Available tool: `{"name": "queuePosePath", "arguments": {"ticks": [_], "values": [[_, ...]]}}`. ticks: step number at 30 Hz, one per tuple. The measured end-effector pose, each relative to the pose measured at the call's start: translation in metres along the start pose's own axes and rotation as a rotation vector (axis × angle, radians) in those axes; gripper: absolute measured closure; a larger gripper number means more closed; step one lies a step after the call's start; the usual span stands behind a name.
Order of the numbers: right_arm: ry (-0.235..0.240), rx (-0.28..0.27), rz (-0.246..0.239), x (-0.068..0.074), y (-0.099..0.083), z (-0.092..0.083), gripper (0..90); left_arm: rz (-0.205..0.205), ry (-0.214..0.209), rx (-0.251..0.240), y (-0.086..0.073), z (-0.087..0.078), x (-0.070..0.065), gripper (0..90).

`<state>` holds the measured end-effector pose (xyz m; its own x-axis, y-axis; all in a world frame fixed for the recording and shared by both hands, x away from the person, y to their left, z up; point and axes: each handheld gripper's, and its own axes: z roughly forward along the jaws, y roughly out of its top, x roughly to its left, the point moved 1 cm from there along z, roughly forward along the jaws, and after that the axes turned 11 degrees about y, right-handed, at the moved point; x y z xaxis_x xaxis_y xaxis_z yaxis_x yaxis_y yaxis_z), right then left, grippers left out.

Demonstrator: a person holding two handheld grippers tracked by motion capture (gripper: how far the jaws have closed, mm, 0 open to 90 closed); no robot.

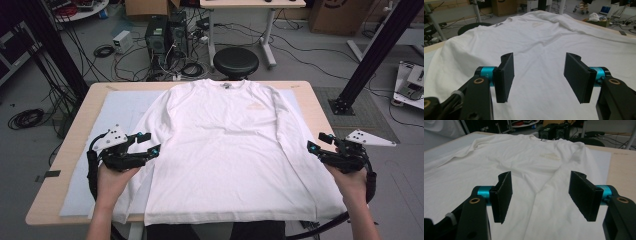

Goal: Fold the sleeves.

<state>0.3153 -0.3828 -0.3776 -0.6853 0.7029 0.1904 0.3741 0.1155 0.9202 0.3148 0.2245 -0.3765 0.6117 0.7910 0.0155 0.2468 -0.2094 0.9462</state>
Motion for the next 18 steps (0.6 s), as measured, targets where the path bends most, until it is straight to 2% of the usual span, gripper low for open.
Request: {"name": "queuePosePath", "arguments": {"ticks": [12,16,18], "values": [[-0.007,0.000,0.003,-0.0020,0.0009,-0.0006,36.0,0.002,0.019,0.029,-0.0031,-0.0004,0.0003,41.5],[-0.015,0.000,0.002,-0.0027,0.0021,-0.0009,36.0,-0.007,0.026,0.039,-0.0039,-0.0035,0.0008,41.5],[-0.015,0.000,0.000,-0.0028,0.0022,-0.0008,36.0,0.002,0.034,0.037,-0.0038,-0.0070,0.0012,41.5]]}}
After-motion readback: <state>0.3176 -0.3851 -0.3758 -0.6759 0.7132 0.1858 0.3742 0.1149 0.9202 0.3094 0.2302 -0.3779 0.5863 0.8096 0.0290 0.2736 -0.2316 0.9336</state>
